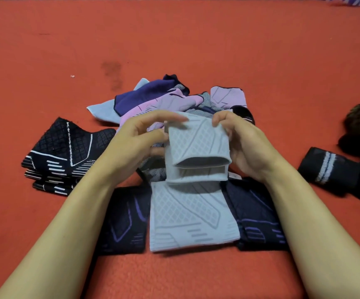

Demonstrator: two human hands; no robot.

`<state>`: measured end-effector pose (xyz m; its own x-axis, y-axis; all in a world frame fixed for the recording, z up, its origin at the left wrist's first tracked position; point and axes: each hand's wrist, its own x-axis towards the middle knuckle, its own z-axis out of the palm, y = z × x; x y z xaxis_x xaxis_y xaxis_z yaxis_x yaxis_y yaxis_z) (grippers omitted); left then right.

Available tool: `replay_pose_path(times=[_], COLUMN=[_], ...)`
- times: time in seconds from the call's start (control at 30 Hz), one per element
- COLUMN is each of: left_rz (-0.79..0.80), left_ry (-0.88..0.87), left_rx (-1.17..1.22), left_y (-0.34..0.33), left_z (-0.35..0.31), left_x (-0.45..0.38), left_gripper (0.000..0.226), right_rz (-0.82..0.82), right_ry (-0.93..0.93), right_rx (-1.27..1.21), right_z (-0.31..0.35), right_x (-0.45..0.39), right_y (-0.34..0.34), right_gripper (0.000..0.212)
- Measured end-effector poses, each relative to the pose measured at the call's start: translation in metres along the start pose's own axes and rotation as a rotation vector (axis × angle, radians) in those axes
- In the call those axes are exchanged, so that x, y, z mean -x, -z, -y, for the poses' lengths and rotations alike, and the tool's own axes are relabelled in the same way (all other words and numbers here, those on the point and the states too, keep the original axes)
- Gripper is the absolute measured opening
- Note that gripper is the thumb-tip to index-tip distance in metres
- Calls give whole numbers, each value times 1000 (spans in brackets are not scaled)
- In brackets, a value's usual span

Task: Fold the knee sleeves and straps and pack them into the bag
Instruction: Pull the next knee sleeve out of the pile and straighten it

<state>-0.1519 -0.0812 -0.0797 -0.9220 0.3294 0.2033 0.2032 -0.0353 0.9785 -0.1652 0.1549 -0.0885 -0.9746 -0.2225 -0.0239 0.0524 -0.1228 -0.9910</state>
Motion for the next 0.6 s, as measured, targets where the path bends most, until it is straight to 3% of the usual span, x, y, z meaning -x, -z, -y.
replay_pose_path(times=[0.13, 0.27, 0.4, 0.6], left_rz=[-48, -120, -226, -206], left_ry=[-65, -11, 71, 198], left_rx=[-154, -248, -202, 29], left_y=[-2, 2, -6, -6], left_z=[4, 12, 10, 7], left_x=[0, -5, -5, -10], left_gripper=[44, 39, 39, 26], right_rz=[-43, -5, -39, -132], right_ry=[-26, 49, 165, 247], right_rx=[122, 258, 507, 615], right_z=[-9, -13, -9, -14], right_x=[-4, -5, -1, -2], right_y=[-3, -2, -3, -10], right_gripper=[16, 28, 19, 13])
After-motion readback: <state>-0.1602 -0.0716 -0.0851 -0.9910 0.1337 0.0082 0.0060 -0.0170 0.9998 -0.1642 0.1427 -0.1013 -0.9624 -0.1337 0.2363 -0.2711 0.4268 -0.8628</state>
